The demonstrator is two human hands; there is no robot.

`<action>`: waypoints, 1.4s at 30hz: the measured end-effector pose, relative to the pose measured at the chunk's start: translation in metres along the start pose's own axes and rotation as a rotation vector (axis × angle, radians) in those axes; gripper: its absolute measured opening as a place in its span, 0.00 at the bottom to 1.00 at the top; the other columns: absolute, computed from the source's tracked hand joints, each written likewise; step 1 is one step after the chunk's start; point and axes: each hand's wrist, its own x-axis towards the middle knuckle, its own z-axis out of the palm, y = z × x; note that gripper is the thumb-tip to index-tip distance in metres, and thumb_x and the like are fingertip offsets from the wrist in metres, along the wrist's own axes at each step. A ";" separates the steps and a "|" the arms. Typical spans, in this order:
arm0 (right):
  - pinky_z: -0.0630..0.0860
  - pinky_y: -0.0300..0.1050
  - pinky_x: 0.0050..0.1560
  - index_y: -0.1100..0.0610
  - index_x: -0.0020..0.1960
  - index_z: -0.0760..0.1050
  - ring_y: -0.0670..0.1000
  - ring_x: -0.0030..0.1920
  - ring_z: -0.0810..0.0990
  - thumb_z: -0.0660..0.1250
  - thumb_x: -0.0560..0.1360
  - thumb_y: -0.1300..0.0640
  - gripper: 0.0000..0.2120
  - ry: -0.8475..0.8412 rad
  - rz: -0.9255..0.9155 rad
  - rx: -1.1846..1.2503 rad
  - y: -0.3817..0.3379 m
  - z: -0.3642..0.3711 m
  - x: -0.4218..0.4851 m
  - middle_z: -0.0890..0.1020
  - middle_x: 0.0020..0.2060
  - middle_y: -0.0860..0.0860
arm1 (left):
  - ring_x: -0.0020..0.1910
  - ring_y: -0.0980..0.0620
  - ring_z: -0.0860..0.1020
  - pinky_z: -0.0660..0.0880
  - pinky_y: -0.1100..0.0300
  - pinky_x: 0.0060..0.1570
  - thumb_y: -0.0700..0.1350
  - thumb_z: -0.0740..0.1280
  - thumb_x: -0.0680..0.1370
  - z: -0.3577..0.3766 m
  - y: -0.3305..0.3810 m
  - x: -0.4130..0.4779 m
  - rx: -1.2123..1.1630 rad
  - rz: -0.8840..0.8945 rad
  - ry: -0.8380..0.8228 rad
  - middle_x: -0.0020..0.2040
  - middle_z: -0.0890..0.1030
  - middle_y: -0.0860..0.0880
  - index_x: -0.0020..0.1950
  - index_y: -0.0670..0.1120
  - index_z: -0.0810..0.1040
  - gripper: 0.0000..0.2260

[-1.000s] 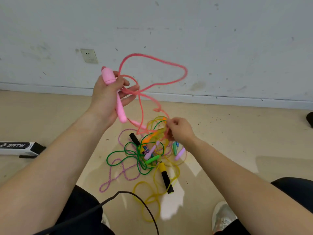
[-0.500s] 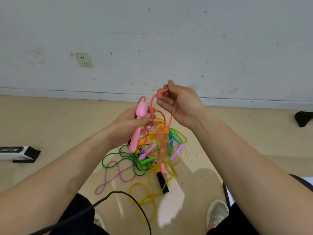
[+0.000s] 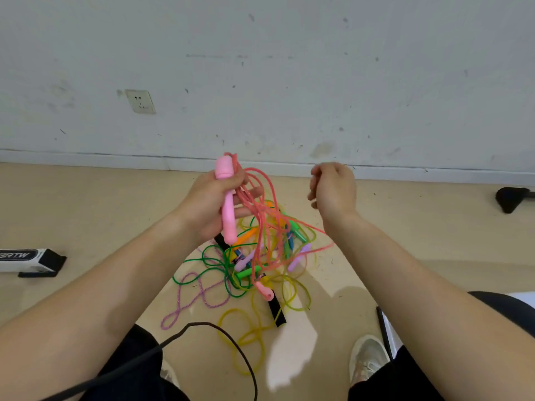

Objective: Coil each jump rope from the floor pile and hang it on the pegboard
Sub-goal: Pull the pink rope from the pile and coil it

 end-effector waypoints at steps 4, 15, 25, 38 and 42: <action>0.75 0.54 0.46 0.54 0.38 0.74 0.60 0.42 0.78 0.54 0.66 0.55 0.11 0.091 0.220 -0.182 0.066 -0.008 0.015 0.80 0.40 0.56 | 0.39 0.50 0.85 0.84 0.46 0.40 0.40 0.62 0.82 0.002 0.016 0.004 -0.158 -0.022 0.011 0.43 0.77 0.42 0.46 0.41 0.73 0.06; 0.70 0.29 0.44 0.60 0.62 0.78 0.38 0.44 0.75 0.62 0.78 0.65 0.15 -0.898 0.073 -0.706 0.137 0.031 -0.035 0.78 0.45 0.42 | 0.38 0.47 0.85 0.83 0.43 0.37 0.38 0.63 0.82 0.009 0.031 0.011 -0.445 -0.035 0.059 0.39 0.77 0.45 0.51 0.40 0.72 0.02; 0.66 0.37 0.23 0.62 0.48 0.76 0.46 0.20 0.71 0.57 0.83 0.57 0.13 -0.768 0.000 -0.494 0.082 0.024 -0.010 0.78 0.21 0.49 | 0.43 0.39 0.79 0.78 0.45 0.45 0.45 0.68 0.80 -0.051 0.022 0.031 0.716 -0.137 0.180 0.48 0.77 0.40 0.54 0.45 0.75 0.06; 0.64 0.41 0.28 0.60 0.52 0.78 0.50 0.25 0.67 0.56 0.85 0.52 0.16 -0.632 -0.073 -0.083 -0.015 0.000 -0.005 0.74 0.22 0.50 | 0.27 0.53 0.70 0.63 0.64 0.24 0.47 0.65 0.81 -0.015 0.023 0.014 0.478 0.066 0.074 0.43 0.85 0.47 0.52 0.46 0.74 0.05; 0.61 0.37 0.24 0.60 0.49 0.75 0.46 0.22 0.64 0.56 0.85 0.53 0.14 -0.553 0.180 0.258 -0.018 -0.001 -0.008 0.68 0.21 0.48 | 0.41 0.49 0.83 0.77 0.60 0.40 0.48 0.61 0.84 0.002 0.004 0.002 0.381 -0.016 -0.092 0.51 0.86 0.45 0.54 0.45 0.72 0.06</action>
